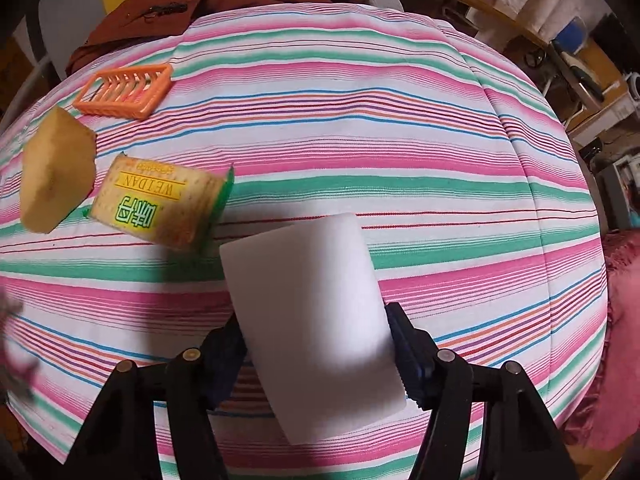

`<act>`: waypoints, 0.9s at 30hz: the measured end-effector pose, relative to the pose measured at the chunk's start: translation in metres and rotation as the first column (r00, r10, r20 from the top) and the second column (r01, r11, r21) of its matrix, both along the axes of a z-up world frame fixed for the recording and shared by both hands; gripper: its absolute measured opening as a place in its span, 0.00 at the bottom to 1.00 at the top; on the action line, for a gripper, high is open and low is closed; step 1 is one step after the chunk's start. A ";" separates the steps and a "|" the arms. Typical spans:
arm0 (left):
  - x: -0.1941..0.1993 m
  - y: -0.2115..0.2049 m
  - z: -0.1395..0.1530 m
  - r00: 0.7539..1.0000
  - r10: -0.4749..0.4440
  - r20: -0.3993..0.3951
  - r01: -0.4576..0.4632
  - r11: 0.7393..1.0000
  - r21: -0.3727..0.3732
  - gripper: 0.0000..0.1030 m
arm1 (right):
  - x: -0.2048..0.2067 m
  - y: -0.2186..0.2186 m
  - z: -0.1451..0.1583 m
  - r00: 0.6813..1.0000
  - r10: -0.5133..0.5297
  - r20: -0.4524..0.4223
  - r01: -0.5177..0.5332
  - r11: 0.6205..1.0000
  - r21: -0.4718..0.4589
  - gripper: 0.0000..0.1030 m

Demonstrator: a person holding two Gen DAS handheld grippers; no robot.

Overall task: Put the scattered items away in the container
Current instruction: 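Grasp the WEIDAN cracker packet with left tool while right tool holds the sponge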

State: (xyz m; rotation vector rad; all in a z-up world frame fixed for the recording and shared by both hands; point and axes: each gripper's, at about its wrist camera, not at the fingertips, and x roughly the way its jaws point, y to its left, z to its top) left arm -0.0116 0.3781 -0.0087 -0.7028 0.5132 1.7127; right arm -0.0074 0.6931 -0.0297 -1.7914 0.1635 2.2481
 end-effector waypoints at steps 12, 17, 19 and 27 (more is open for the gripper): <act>-0.036 0.131 -0.014 0.960 -0.264 -0.094 0.242 0.951 -0.193 0.56 | -0.014 0.007 0.002 1.000 0.023 0.012 -0.023 1.000 -0.001 0.65; -0.050 0.151 -0.031 0.949 -0.288 -0.127 0.245 0.929 -0.277 0.58 | -0.018 0.005 0.001 0.999 0.037 0.019 -0.037 0.999 0.004 0.66; -0.055 0.155 -0.032 0.945 -0.302 -0.123 0.258 0.923 -0.286 0.58 | -0.019 0.004 0.002 0.999 0.043 0.021 -0.043 0.999 0.010 0.67; -0.062 0.167 -0.048 0.917 -0.393 -0.066 0.345 0.866 -0.363 0.68 | -0.018 0.000 0.005 0.998 0.050 0.023 -0.051 0.998 0.024 0.67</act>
